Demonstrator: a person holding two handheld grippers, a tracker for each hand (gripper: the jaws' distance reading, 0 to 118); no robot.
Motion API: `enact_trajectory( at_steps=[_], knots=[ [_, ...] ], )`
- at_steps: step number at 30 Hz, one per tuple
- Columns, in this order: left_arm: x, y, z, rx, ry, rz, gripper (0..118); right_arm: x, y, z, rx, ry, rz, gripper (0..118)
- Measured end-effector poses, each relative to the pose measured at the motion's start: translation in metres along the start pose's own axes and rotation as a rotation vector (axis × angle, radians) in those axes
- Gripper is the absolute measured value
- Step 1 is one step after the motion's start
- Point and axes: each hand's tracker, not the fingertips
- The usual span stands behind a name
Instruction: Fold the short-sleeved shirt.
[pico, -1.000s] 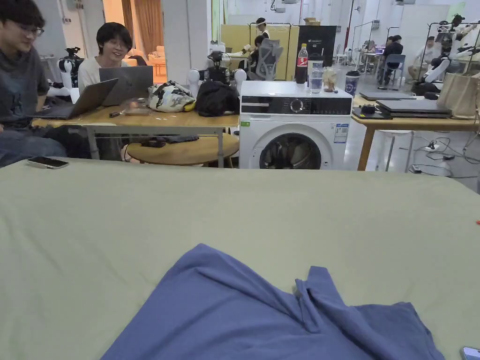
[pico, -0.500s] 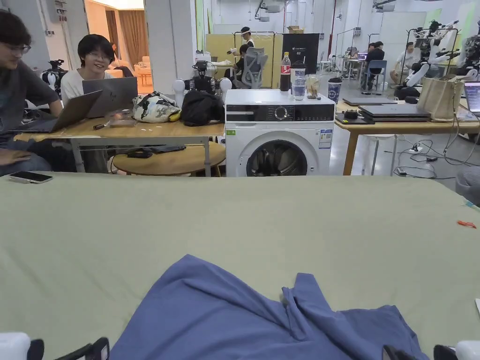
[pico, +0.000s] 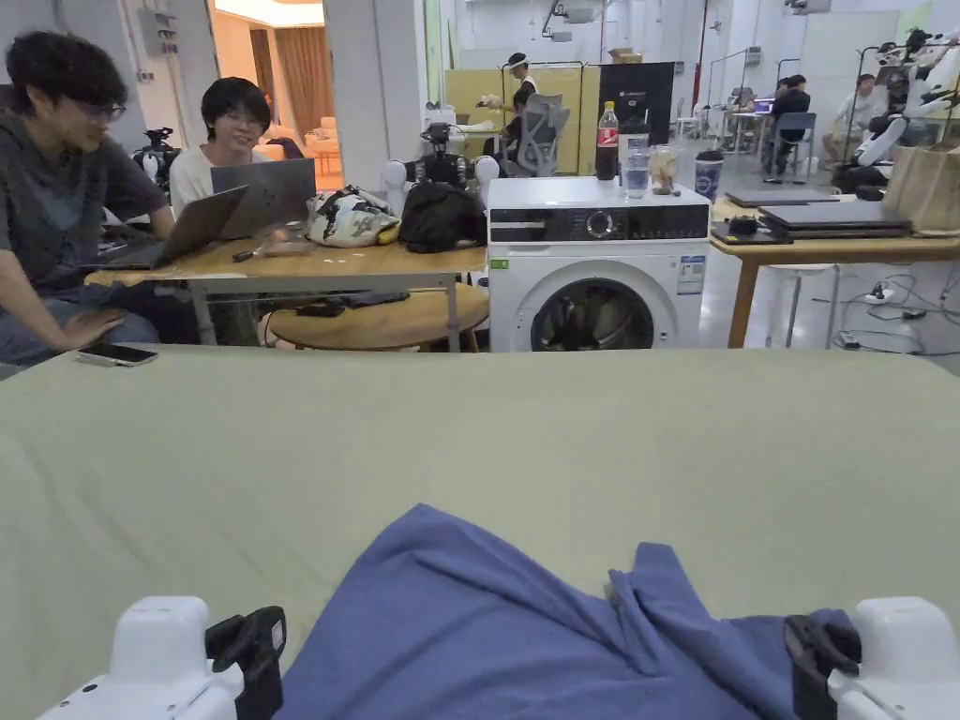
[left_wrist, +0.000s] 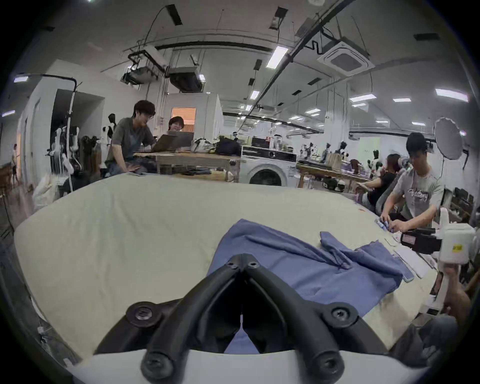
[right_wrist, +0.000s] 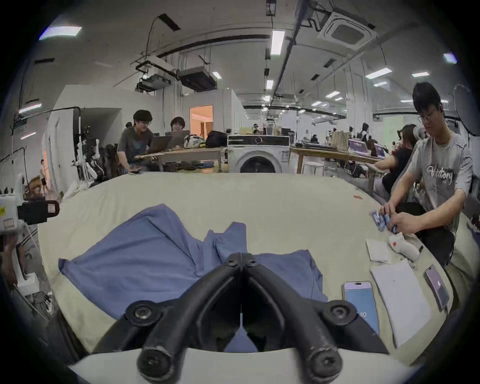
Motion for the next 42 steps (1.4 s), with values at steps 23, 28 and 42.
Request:
enact_trajectory(
  at_steps=[23, 28, 42],
  knots=[
    [-0.074, -0.094, 0.001, -0.383, 0.113, 0.237, 18, 0.026, -0.017, 0.002, -0.040, 0.005, -0.069, 0],
    [-0.056, -0.095, -0.017, -0.448, 0.135, 0.154, 1, 0.051, -0.016, 0.002, -0.059, -0.030, -0.112, 0],
    [-0.045, -0.088, -0.018, -0.508, 0.129, 0.079, 0, 0.171, 0.024, -0.142, -0.405, 0.098, -0.302, 63]
  ],
)
